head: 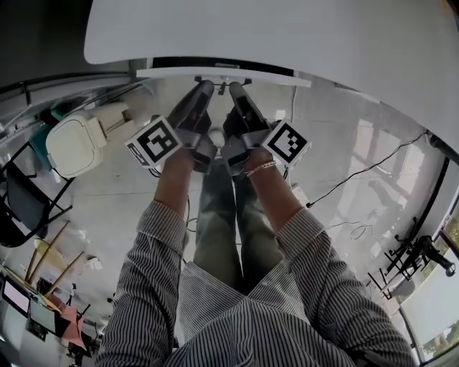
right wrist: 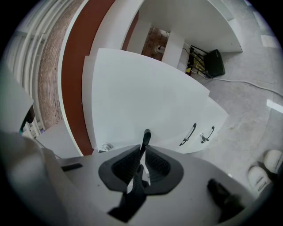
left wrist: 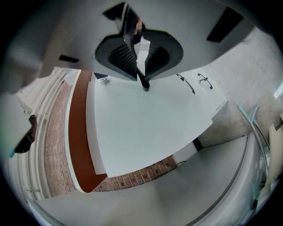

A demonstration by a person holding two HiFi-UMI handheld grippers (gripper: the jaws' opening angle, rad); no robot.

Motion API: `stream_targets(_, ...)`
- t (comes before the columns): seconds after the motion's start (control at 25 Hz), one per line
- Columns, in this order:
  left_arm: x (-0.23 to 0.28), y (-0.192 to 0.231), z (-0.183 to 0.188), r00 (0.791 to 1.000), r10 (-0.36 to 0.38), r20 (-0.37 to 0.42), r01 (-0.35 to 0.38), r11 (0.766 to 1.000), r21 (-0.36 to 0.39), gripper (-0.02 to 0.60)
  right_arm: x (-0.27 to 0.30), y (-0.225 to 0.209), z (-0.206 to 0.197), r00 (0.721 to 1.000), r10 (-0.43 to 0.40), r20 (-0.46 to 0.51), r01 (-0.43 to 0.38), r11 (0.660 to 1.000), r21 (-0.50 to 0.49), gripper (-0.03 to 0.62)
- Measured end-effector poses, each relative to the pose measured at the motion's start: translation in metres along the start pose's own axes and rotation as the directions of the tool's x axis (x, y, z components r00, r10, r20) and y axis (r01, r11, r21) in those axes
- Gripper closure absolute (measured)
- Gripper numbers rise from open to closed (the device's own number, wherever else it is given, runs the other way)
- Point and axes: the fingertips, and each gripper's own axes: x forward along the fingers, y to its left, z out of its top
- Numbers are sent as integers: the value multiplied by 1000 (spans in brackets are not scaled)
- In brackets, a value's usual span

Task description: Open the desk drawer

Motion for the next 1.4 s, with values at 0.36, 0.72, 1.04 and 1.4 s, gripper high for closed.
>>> stream_targets(0.36,-55,-1,-37,998,-14,-57,15,1000,27,520,-45,3,-45,1000,-18,-8,18,1000,2,551)
stream_targets(0.72,-76,-4,-57,998,21,-54,-20,999,28,520,-69,0,-61,999,-32,-15,33,999,25,551)
stream_targets(1.04,-83,-6,-64,999,41,12,-41,999,8,522,-79,-1,-65,998,-40,-42,41,999,17,552)
stream_targets(1.4,-84,1,-68,999,35,35,-34,999,-11,526,-100,1,-84,997,3,-78,-8,998,-70,579)
